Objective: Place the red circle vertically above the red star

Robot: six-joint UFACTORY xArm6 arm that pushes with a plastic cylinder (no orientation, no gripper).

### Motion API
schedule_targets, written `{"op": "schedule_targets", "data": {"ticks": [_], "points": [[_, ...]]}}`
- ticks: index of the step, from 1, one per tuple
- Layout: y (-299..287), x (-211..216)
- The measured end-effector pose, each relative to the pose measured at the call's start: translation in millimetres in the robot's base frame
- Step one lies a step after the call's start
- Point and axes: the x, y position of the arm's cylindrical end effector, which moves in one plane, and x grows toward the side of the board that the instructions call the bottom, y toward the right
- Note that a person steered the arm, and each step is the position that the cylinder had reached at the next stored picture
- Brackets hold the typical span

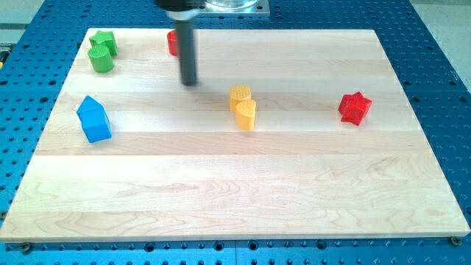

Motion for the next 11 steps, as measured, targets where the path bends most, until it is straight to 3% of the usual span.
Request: {"op": "schedule_targets", "data": {"ticks": [1,2,4,5,6,7,8,9,10,11], "points": [[-48.8,-40.6],[-37.3,-74.9],[94.6,-74.9],[28.3,-81.8],[12.2,-118.9],[117.0,-115.9],[249.1,-75.3],[290.0,-68.9],[308.3,-100.7],[347.5,-61.8]]}}
